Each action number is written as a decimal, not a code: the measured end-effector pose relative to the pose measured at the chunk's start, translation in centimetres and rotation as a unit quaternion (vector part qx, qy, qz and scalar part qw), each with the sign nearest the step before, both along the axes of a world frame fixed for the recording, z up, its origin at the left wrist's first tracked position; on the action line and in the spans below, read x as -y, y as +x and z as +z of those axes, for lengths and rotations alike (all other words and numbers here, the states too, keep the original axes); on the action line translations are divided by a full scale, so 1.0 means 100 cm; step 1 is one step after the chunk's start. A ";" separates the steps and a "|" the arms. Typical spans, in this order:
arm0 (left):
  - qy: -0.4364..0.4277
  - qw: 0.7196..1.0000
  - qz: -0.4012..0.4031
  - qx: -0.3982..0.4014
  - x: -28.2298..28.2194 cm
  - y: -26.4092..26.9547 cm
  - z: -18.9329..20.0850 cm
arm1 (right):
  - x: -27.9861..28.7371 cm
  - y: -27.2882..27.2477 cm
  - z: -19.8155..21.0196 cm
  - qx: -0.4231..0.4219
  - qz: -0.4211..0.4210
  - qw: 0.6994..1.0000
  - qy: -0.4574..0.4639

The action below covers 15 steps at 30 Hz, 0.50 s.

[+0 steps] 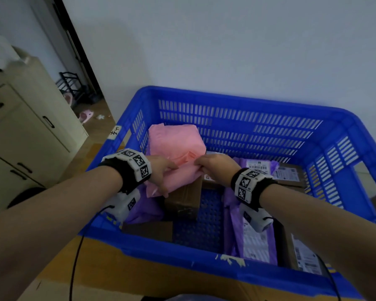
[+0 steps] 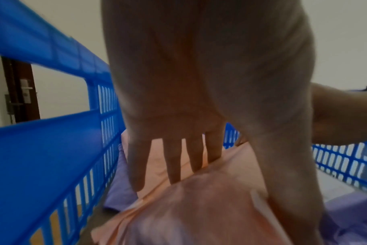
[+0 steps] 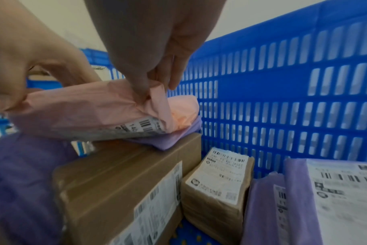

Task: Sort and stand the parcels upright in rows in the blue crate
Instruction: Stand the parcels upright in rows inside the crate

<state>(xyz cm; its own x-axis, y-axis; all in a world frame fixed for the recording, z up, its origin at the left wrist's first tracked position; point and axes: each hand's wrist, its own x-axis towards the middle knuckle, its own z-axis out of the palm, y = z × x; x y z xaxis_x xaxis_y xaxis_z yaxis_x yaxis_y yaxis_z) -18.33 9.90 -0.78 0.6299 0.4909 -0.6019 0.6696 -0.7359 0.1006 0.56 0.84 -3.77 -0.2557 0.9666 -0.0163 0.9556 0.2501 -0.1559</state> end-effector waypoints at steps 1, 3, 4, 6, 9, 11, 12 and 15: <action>-0.001 1.000 0.001 0.011 -0.002 0.001 0.005 | -0.001 0.002 0.004 -0.009 -0.012 1.000 -0.004; -0.016 0.999 0.006 0.028 -0.006 0.005 0.017 | -0.003 0.007 0.015 -0.014 -0.042 0.999 -0.013; -0.020 0.999 0.007 0.040 -0.008 0.007 0.024 | -0.004 0.011 0.020 -0.023 -0.058 0.998 -0.013; -0.008 0.997 0.011 0.069 -0.014 0.013 0.037 | -0.005 0.020 0.032 -0.054 -0.094 0.994 -0.011; -0.007 0.989 0.037 0.140 -0.024 0.021 0.056 | -0.003 0.036 0.049 -0.102 -0.158 0.982 -0.007; -0.021 0.976 0.067 0.207 -0.031 0.027 0.068 | 0.001 0.050 0.057 -0.134 -0.198 0.971 0.001; -0.025 0.967 0.077 0.243 -0.032 0.030 0.074 | 0.004 0.058 0.059 -0.151 -0.214 0.965 0.004; -0.024 0.932 0.117 0.341 -0.039 0.041 0.075 | 0.014 0.081 0.061 -0.203 -0.263 0.943 0.007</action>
